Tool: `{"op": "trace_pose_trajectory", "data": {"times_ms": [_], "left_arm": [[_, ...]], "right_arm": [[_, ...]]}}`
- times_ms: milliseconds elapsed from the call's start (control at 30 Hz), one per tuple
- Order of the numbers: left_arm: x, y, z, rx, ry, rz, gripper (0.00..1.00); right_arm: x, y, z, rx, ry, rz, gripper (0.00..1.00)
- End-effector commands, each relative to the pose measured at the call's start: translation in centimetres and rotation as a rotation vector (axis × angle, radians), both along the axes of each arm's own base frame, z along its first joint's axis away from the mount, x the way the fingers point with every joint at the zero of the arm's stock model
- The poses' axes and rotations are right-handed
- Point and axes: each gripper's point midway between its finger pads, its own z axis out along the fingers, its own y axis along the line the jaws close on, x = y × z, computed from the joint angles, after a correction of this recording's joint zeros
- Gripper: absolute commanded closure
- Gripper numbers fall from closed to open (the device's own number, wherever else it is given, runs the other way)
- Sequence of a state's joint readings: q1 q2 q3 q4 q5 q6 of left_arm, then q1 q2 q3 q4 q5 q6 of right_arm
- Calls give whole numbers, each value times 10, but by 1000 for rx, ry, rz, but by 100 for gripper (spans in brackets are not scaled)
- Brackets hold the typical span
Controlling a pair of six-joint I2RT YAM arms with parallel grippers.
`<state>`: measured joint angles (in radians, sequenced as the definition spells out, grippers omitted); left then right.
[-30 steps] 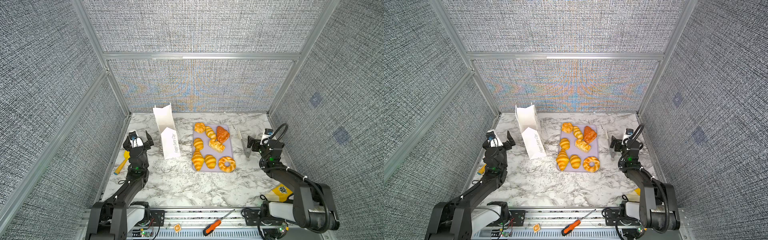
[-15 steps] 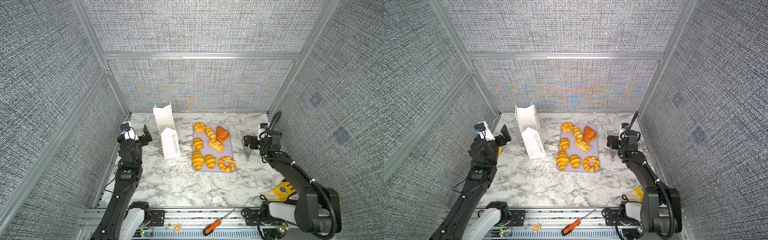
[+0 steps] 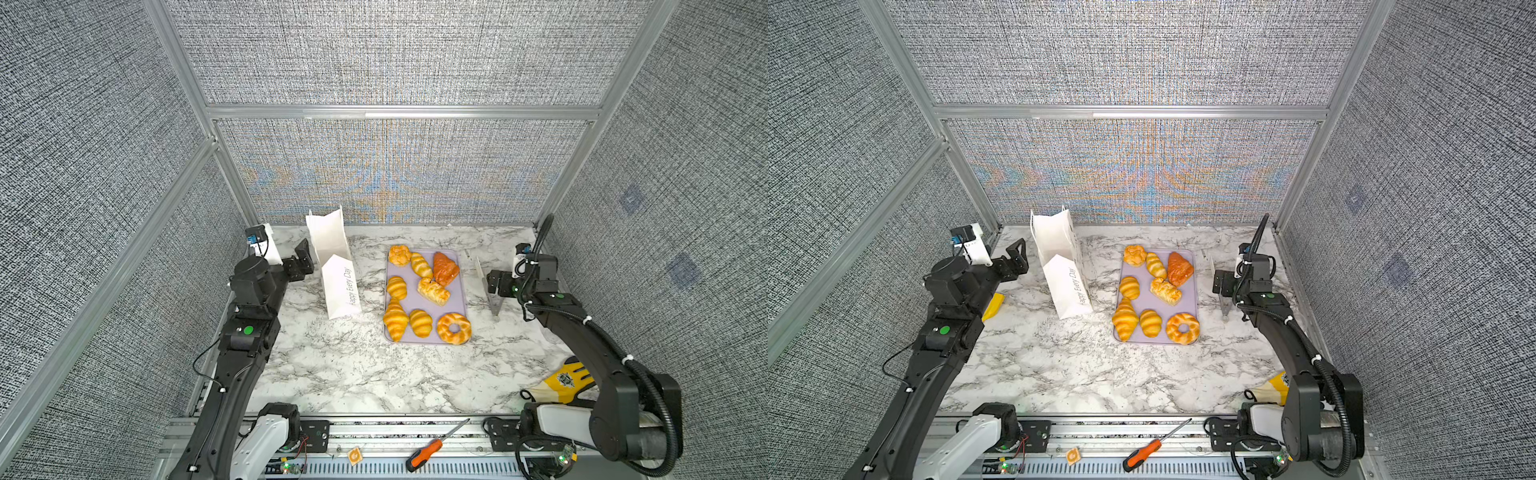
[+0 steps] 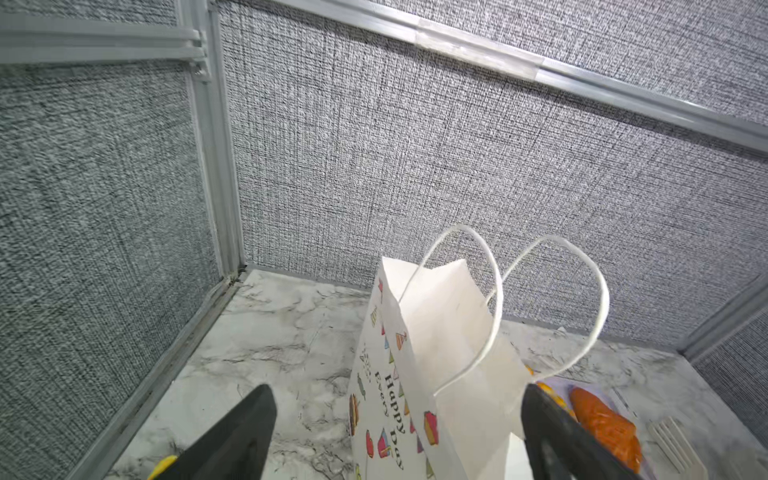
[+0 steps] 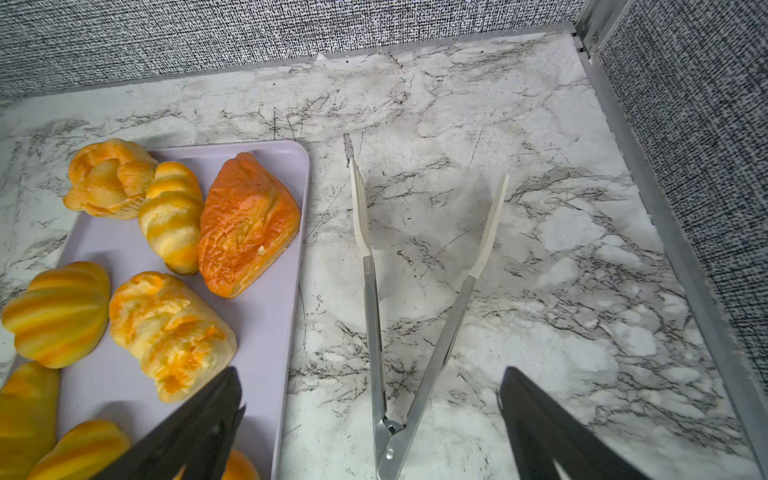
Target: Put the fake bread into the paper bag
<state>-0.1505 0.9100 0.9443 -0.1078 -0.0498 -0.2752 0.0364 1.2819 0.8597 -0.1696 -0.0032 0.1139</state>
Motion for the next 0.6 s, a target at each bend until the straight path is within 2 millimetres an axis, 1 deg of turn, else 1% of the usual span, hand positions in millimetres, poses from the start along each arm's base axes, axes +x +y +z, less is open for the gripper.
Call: {"op": "trace_pose_trajectory", "data": {"times_ms": [0,100,267,300,333,367,500,567], "left_arm": [[2,-18,-10,7,77,-32,8],[6,-27,-11,25,110,-21,8],[18,-33,-28,11,228,0,12],[21,-34,-31,9,249,3,14],[25,-34,-33,5,268,9,17],[27,-35,-36,2,282,10,20],[36,-42,-44,-14,336,-3,30],[39,-44,-46,-14,352,-5,32]], "right_arm": [[-2,0,-4,-13,31,-10,2],[-2,3,-6,-20,48,-11,2],[0,5,-7,-40,71,-18,3],[-1,5,-9,-41,81,-16,4],[0,6,-7,-41,82,-18,4],[3,6,0,-38,70,-18,4],[4,6,1,-44,74,-24,4],[4,6,2,-46,77,-24,4]]}}
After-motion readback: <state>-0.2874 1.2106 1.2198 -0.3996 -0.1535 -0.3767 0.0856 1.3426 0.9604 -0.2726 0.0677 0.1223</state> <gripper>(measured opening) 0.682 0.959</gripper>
